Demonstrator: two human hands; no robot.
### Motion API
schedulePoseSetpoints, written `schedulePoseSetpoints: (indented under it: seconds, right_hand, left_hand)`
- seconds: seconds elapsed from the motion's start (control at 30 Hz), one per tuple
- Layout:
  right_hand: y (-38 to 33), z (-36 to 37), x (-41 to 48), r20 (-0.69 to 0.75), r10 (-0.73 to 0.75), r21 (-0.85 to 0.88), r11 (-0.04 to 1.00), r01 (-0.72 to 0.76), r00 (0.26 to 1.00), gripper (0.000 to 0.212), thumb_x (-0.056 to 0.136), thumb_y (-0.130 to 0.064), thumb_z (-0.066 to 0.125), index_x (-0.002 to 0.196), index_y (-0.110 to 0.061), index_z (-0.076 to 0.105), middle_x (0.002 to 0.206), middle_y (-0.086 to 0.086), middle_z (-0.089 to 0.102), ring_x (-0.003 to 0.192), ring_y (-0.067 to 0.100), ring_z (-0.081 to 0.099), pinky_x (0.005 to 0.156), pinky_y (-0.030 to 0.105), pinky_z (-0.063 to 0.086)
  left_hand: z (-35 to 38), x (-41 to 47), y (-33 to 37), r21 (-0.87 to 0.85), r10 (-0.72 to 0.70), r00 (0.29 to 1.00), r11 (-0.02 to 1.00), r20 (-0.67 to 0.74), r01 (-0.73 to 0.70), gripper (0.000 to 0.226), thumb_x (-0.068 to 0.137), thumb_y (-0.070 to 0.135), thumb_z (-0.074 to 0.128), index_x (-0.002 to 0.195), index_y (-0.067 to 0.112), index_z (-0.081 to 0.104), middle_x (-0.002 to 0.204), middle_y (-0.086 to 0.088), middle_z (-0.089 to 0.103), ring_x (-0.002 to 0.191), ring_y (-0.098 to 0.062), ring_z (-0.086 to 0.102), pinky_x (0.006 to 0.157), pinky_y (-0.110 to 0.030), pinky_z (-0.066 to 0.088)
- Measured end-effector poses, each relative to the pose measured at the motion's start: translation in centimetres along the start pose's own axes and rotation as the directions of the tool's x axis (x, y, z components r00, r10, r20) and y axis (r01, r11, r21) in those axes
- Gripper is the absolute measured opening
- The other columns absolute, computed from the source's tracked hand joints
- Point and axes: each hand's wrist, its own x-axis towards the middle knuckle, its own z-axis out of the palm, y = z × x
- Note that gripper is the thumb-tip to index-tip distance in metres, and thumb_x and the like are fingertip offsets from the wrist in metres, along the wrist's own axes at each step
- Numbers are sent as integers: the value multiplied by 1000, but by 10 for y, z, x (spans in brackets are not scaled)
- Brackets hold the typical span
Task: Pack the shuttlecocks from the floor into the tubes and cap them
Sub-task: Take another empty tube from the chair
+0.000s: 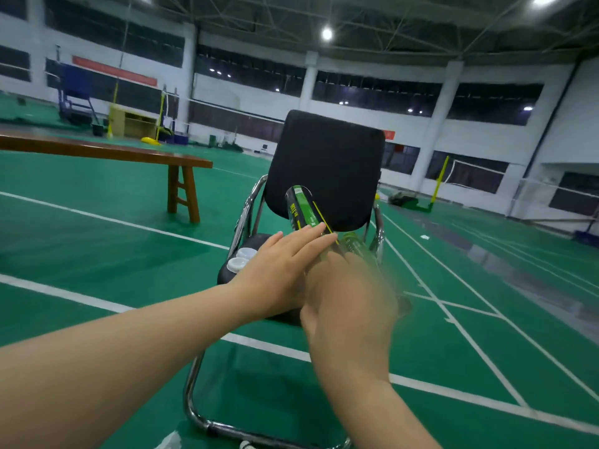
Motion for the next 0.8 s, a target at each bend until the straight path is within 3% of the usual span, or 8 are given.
schedulePoseSetpoints:
  seconds: [0.1, 0.23, 0.47, 0.57, 0.67, 0.8]
  right_hand:
    - [-7, -45, -3, -46, -12, 64, 998, 15, 999, 72, 46, -25, 87, 109, -10, 56, 112, 16, 61, 88, 34, 65, 77, 46, 53]
    - [-20, -93, -20, -114, -52, 153, 986, 69, 992, 65, 50, -18, 83, 106, -11, 52, 112, 19, 57, 91, 37, 62, 76, 41, 54]
    - [-35, -143, -75, -66, -44, 304, 951, 62, 997, 61, 59, -20, 80, 109, -18, 45, 117, 14, 51, 92, 36, 59, 70, 37, 53]
    - [-35, -157, -99, -6, -39, 363, 931, 39, 999, 56, 65, -20, 75, 110, -22, 43, 119, 10, 47, 94, 35, 56, 67, 32, 46]
    - [-33, -165, -118, 119, -39, 414, 910, -14, 992, 48, 75, -24, 65, 118, -23, 44, 123, 5, 40, 100, 30, 48, 73, 27, 34]
    - [-32, -155, -142, 290, -55, 461, 883, -90, 955, 46, 81, -30, 58, 125, -26, 42, 125, 1, 39, 102, 24, 44, 77, 28, 30]
  left_hand:
    - [-35, 5, 28, 16, 47, 998, 999, -49, -47, 78, 72, 39, 69, 139, 28, 30, 151, 4, 29, 139, -15, 25, 111, -46, 18]
    - [-77, -6, 60, 79, 99, 994, 992, -52, -94, 72, 73, 41, 68, 134, 30, 30, 151, 7, 30, 139, -13, 25, 113, -45, 17]
    - [-117, -67, 111, 133, 81, 996, 988, -23, -77, 66, 72, 47, 57, 131, 24, 38, 141, 2, 46, 132, -17, 40, 108, -37, 18]
    - [-120, -95, 131, 56, 9, 1000, 998, 18, -10, 66, 73, 39, 63, 132, 15, 46, 131, -1, 55, 122, -18, 49, 103, -29, 26]
    - [-120, -122, 153, -111, -111, 981, 985, 162, 130, 59, 72, 26, 71, 126, 17, 49, 114, 7, 59, 98, -7, 51, 81, -14, 35]
    - [-102, -161, 172, -151, -334, 841, 890, 425, 430, 55, 75, 25, 69, 123, 22, 41, 106, 6, 60, 93, -16, 57, 71, -24, 40]
